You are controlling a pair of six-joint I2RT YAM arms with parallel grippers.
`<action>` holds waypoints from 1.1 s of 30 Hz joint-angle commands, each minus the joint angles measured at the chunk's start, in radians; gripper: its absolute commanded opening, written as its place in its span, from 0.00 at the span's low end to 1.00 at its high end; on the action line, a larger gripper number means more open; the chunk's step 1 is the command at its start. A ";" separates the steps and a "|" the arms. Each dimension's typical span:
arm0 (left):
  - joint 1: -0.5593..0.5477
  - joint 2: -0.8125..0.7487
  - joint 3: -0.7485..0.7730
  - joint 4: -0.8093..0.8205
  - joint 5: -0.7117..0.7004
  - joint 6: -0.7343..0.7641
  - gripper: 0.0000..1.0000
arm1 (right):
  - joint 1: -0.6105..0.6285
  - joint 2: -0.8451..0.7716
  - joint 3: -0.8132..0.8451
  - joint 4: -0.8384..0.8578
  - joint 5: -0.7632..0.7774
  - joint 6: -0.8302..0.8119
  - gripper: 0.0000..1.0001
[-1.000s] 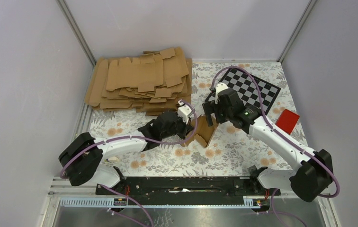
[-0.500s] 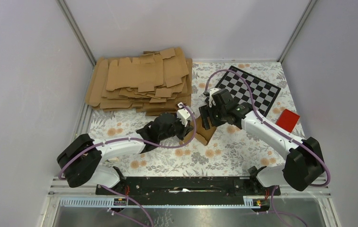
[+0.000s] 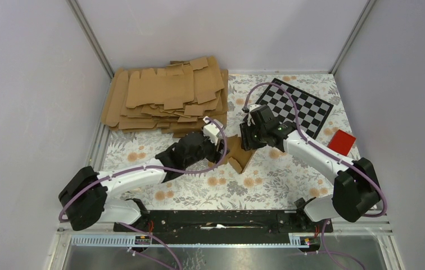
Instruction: Fold the paper box
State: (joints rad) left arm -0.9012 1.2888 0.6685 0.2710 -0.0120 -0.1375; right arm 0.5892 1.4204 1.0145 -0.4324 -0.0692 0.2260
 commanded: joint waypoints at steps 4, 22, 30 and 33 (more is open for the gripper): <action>-0.002 -0.129 0.066 -0.174 -0.149 -0.185 0.65 | -0.041 0.004 -0.043 0.060 0.005 0.063 0.44; 0.000 0.060 -0.127 0.095 0.149 -0.849 0.54 | -0.055 -0.090 -0.168 0.155 -0.002 0.079 0.44; 0.001 0.246 -0.161 0.308 0.102 -1.015 0.48 | -0.055 -0.108 -0.180 0.164 -0.021 0.090 0.44; 0.000 0.281 -0.190 0.373 0.070 -1.068 0.45 | -0.056 -0.116 -0.188 0.176 -0.031 0.099 0.44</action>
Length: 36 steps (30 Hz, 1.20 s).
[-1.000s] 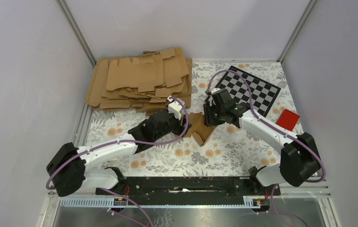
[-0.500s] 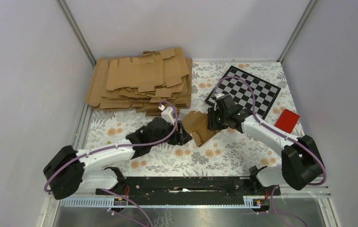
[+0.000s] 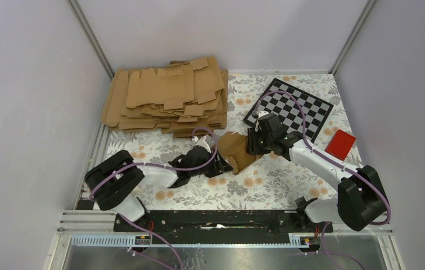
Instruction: Fold the paper box
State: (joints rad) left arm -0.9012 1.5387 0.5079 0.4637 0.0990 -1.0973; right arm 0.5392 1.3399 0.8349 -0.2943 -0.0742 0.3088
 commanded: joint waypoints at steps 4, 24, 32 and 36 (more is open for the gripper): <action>0.000 0.075 -0.063 0.258 -0.082 -0.152 0.41 | -0.006 -0.038 -0.014 0.051 -0.037 0.025 0.44; -0.002 0.216 0.033 0.288 -0.075 -0.111 0.32 | -0.005 -0.042 -0.033 0.066 -0.078 0.045 0.44; -0.002 0.232 0.082 0.218 -0.085 -0.036 0.05 | -0.005 -0.056 -0.048 0.066 -0.077 0.052 0.45; -0.001 0.195 0.097 0.118 -0.131 0.031 0.00 | -0.005 -0.076 -0.069 0.066 -0.056 0.063 0.48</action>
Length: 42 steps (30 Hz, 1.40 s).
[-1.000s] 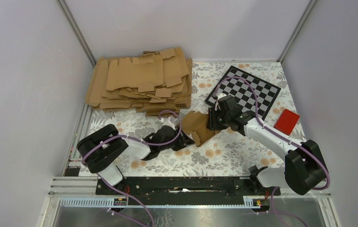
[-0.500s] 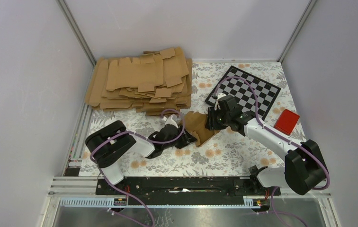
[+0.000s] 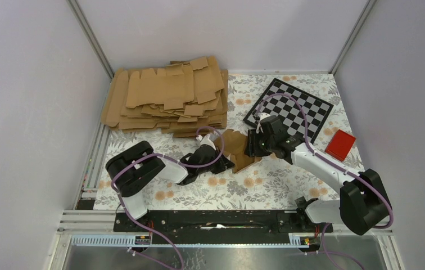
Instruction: Fold the paper box
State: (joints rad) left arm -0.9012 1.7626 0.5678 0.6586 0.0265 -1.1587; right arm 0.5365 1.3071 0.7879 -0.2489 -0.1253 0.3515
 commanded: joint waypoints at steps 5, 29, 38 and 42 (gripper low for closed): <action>0.001 -0.081 0.171 -0.414 -0.111 0.314 0.00 | -0.003 -0.095 -0.066 0.035 0.025 0.036 0.76; 0.073 -0.008 0.473 -1.075 -0.157 0.731 0.14 | -0.003 -0.259 -0.446 0.420 0.109 0.266 1.00; 0.074 -0.024 0.489 -1.070 -0.195 0.746 0.26 | -0.003 -0.226 -0.458 0.465 0.089 0.287 0.98; 0.064 -0.054 0.487 -1.051 -0.195 0.750 0.30 | -0.003 -0.221 -0.457 0.471 0.080 0.281 0.97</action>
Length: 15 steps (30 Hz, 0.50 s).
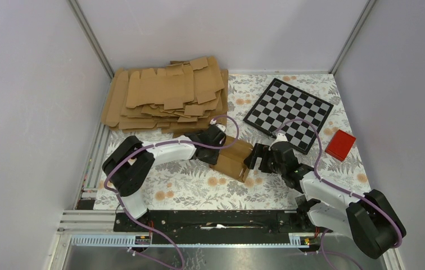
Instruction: Fold the paper box
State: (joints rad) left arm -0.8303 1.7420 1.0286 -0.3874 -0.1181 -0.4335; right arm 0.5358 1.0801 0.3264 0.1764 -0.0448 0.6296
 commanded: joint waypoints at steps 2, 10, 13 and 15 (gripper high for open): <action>-0.009 -0.060 0.018 0.022 -0.032 0.037 0.37 | -0.002 0.006 0.004 0.046 -0.004 -0.002 0.97; 0.020 -0.055 0.042 0.116 0.000 0.048 0.42 | -0.002 0.001 0.003 0.049 -0.023 -0.002 0.96; 0.035 -0.030 0.062 0.128 0.011 0.046 0.41 | -0.003 -0.011 -0.001 0.049 -0.028 -0.003 0.96; 0.045 -0.011 0.074 0.129 0.014 0.048 0.38 | -0.002 -0.020 -0.003 0.045 -0.029 -0.001 0.95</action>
State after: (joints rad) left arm -0.8066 1.7123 1.0389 -0.3183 -0.1101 -0.3962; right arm 0.5358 1.0817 0.3264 0.1932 -0.0620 0.6296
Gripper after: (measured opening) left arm 0.405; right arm 0.960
